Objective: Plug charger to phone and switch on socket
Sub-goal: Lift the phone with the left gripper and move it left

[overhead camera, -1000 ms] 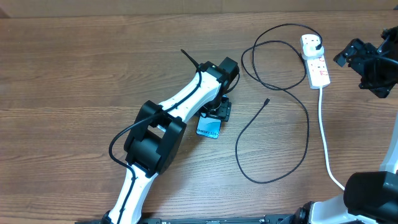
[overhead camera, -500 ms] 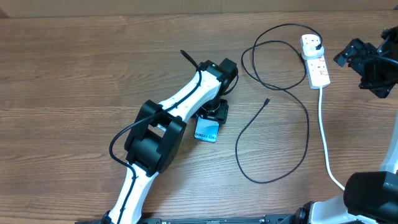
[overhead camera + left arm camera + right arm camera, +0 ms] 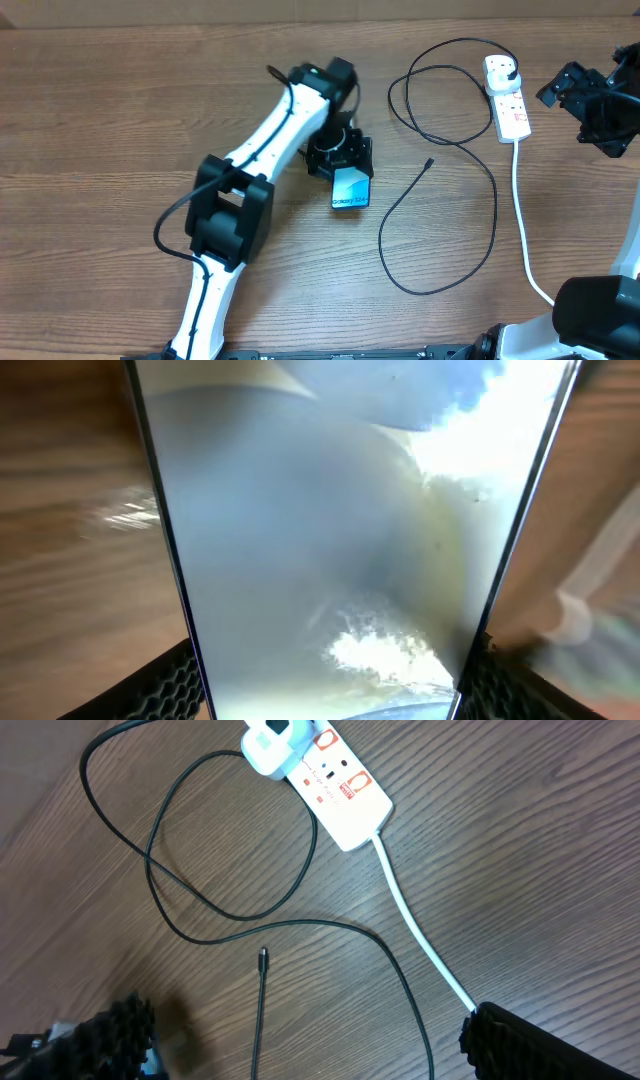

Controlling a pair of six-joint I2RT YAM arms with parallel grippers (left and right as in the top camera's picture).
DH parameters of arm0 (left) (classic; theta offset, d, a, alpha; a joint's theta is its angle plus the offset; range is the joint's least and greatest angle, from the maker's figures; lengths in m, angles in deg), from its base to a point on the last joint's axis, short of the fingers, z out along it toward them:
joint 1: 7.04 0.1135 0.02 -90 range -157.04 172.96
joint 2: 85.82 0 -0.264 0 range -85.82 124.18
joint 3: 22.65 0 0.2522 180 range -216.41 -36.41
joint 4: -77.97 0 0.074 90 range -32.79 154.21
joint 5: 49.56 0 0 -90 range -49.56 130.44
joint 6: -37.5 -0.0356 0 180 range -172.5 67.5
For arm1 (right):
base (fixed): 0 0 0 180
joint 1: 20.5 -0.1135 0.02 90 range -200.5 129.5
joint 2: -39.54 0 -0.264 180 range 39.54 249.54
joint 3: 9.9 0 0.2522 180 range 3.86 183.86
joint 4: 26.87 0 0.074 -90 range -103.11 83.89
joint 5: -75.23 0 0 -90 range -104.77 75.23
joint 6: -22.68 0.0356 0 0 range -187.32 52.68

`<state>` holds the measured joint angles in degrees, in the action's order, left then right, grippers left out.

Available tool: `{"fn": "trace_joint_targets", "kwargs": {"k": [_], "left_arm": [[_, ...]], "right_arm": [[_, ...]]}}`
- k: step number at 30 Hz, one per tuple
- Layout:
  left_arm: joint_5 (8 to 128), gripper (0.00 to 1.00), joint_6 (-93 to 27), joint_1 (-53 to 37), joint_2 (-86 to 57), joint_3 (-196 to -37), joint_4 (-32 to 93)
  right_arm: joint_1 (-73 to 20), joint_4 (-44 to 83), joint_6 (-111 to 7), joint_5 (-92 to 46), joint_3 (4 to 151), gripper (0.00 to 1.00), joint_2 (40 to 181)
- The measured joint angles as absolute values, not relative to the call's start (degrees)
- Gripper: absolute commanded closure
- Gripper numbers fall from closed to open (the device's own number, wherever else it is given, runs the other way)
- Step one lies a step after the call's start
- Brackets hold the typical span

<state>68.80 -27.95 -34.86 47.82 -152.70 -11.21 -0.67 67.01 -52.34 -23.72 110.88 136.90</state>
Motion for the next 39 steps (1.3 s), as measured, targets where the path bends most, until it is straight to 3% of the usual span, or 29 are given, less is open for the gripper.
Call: {"fn": "trace_joint_targets", "kwargs": {"k": [16,39], "left_arm": [[120.53,0.29,-26.75,-20.78,47.84,-152.72,-9.02],[127.46,0.32,-14.37,-12.83,47.84,-152.72,-9.35]], "right_arm": [[-0.67,67.03,-52.34,-23.74,110.88,0.0,136.9],[-0.67,67.01,-52.31,-23.74,110.88,0.0,136.9]]}}
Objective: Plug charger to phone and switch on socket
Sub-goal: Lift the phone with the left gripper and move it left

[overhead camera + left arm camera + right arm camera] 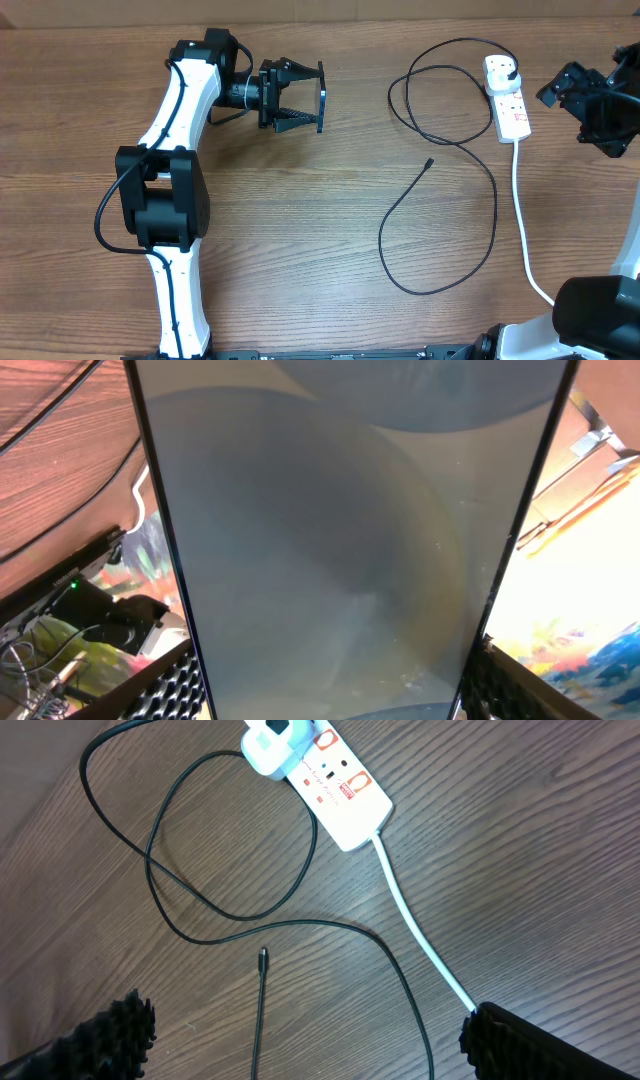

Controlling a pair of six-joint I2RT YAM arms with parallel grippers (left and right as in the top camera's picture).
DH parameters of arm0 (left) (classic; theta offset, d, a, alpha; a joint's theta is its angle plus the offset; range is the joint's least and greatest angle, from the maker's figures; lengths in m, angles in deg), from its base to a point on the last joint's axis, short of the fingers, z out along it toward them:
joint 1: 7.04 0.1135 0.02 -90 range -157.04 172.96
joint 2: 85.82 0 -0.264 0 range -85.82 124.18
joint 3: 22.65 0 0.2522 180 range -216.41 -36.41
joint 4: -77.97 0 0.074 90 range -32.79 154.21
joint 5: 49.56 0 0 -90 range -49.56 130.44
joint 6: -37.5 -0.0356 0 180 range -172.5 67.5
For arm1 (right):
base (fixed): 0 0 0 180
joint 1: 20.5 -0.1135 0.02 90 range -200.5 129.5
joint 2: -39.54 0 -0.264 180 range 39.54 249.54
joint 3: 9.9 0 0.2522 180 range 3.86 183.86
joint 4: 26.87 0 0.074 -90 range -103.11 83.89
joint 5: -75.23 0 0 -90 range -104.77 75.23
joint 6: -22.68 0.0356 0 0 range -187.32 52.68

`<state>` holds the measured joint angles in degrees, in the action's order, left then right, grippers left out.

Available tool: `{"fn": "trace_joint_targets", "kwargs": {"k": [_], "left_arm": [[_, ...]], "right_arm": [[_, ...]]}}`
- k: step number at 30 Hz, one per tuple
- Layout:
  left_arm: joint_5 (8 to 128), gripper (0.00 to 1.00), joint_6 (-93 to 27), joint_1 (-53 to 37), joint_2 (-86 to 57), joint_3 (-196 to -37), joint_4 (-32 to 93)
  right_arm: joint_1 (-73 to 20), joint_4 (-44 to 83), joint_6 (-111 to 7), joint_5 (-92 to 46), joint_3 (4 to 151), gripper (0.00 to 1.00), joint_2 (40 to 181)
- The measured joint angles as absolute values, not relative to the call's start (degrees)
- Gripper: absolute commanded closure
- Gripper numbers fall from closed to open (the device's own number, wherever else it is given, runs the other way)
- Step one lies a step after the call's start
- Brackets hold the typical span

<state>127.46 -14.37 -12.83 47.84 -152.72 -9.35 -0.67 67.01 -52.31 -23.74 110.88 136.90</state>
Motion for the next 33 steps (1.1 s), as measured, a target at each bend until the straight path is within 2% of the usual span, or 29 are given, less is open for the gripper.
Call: {"fn": "trace_joint_targets", "kwargs": {"k": [33], "left_arm": [[127.46,0.32,-13.46,-12.83,47.84,-152.72,-9.28]], "right_arm": [[-0.67,66.99,-52.31,-23.72,110.88,0.0,136.9]]}}
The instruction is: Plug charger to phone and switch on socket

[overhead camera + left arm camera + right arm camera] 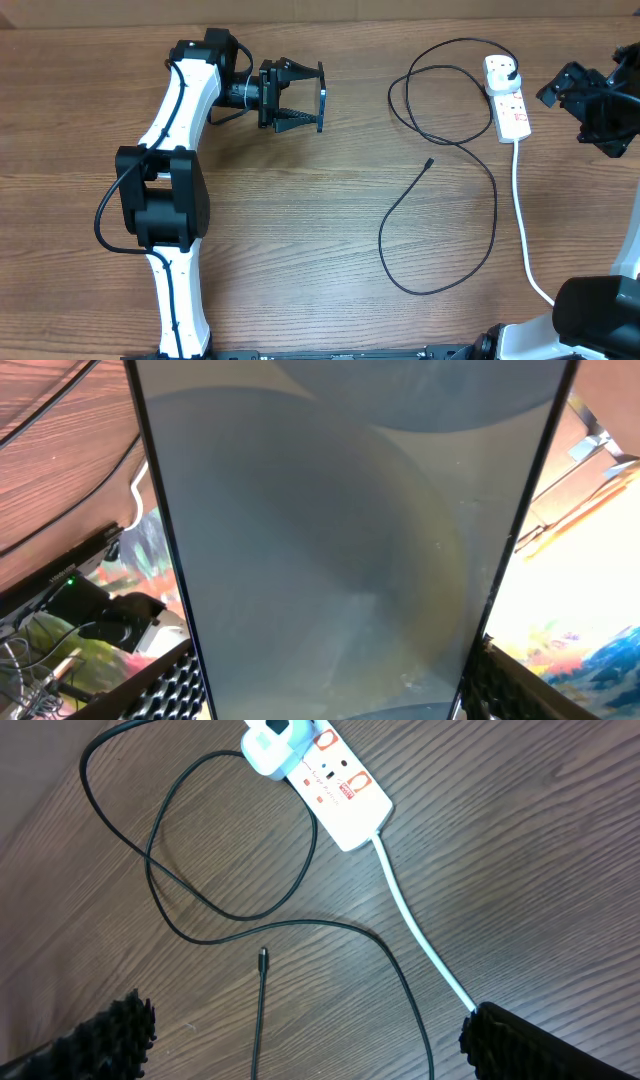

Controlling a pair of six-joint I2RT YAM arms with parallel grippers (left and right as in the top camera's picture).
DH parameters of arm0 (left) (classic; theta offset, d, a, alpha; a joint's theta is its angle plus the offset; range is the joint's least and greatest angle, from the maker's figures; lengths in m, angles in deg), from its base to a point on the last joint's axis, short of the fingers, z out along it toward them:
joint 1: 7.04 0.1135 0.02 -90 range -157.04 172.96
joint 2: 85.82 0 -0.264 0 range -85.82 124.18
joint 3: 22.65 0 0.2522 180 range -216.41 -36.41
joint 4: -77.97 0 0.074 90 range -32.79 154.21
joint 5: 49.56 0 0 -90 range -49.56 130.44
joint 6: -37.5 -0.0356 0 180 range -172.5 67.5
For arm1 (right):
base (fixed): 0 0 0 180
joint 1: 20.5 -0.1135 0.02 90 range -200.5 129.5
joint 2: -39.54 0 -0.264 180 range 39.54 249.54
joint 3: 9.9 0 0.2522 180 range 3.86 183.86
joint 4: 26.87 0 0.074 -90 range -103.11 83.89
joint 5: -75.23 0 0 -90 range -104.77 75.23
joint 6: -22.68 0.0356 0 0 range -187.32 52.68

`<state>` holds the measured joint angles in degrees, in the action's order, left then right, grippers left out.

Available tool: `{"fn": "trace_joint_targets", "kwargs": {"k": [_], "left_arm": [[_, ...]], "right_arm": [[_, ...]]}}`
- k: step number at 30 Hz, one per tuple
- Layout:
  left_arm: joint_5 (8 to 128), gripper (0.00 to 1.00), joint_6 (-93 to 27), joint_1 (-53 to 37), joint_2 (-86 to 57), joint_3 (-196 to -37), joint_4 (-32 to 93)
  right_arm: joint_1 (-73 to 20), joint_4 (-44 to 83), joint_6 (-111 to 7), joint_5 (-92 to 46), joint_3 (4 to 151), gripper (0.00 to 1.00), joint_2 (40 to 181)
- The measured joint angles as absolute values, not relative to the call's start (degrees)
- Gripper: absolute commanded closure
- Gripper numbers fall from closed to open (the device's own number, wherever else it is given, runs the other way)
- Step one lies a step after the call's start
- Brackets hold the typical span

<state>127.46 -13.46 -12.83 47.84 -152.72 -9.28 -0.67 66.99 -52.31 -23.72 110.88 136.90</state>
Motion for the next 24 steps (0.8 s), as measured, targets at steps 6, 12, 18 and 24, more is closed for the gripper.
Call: {"fn": "trace_joint_targets", "kwargs": {"k": [6,12,18,24], "left_arm": [[127.46,0.32,-13.48,-12.83,47.82,-152.72,-9.28],[127.46,0.33,-13.48,-12.83,47.84,-152.72,-9.28],[127.46,0.33,-13.5,-12.83,47.84,-152.72,-9.3],[127.46,0.34,-13.5,-12.83,47.84,-152.72,-9.3]], "right_arm": [[-0.67,66.99,-52.31,-23.72,110.88,0.0,136.9],[-0.67,67.01,-52.31,-23.72,110.88,0.0,136.9],[-0.67,67.01,-52.34,-23.72,110.88,0.0,136.9],[-0.67,66.99,-52.34,-23.72,110.88,0.0,136.9]]}}
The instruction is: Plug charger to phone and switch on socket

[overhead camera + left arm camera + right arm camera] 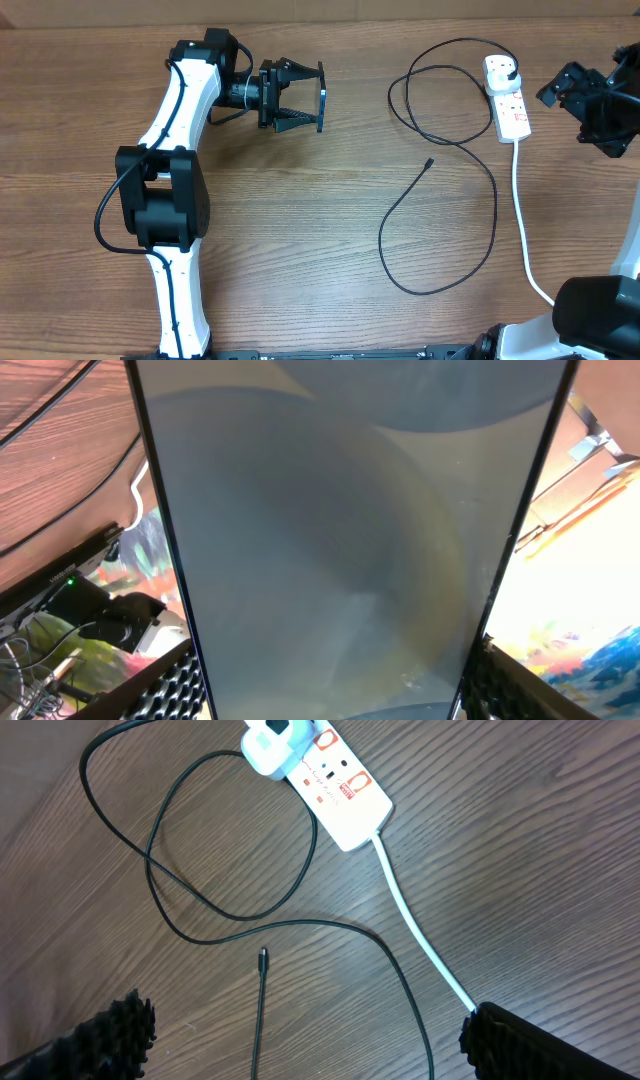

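Observation:
My left gripper (312, 97) is shut on the phone (323, 96), held edge-on above the table's far left, pointing right. In the left wrist view the phone's dark glass (340, 540) fills the frame between both fingers (165, 690). The black charger cable (440, 215) loops across the table; its free plug tip (429, 161) lies loose, also seen in the right wrist view (262, 958). The white socket strip (509, 101) carries the charger's white plug (268, 745). My right gripper (580, 100) hovers open at the far right, beside the strip.
The strip's white mains lead (524, 225) runs down the right side toward the front edge. The cable loop (220, 840) lies left of the strip. Bare wooden table (300, 230) spreads between the phone and the cable tip.
At first my left gripper was shut on the phone low at the table's middle, screen up. By the following moment it held the phone raised at the far left, turned edge-on, and has stayed there. The right arm, cable and strip have not moved.

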Controlling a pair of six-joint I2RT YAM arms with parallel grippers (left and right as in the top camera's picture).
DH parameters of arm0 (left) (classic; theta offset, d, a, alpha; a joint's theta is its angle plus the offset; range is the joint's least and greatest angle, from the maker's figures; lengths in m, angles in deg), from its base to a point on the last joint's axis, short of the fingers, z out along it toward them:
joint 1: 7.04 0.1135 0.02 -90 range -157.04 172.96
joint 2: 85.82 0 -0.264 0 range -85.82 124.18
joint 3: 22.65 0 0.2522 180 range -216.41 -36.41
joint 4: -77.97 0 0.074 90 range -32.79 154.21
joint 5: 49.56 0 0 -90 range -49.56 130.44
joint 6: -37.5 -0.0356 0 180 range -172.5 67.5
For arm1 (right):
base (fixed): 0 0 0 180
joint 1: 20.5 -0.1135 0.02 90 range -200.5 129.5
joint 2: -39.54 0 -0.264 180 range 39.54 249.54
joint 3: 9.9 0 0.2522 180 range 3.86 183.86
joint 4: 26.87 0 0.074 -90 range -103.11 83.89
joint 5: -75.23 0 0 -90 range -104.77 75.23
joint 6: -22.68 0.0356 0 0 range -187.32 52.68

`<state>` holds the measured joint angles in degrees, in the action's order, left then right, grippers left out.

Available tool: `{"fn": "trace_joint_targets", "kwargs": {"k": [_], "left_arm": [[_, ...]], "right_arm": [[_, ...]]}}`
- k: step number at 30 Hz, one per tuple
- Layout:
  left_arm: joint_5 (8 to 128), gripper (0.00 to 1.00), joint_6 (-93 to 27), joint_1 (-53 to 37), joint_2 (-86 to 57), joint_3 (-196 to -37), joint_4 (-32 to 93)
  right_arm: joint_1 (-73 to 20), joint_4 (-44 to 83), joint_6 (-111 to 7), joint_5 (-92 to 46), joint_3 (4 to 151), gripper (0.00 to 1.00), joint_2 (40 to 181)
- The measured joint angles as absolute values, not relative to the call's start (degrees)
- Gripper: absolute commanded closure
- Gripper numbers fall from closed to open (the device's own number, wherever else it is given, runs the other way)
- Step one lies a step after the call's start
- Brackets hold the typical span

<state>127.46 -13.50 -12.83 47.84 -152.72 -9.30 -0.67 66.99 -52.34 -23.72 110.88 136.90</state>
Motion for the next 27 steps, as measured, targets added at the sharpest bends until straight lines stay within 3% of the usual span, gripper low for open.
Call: {"fn": "trace_joint_targets", "kwargs": {"k": [27], "left_arm": [[121.63,0.33,-13.7,-13.0,47.84,-152.72,-9.04]], "right_arm": [[-0.67,67.01,-52.34,-23.74,110.88,0.0,136.9]]}}
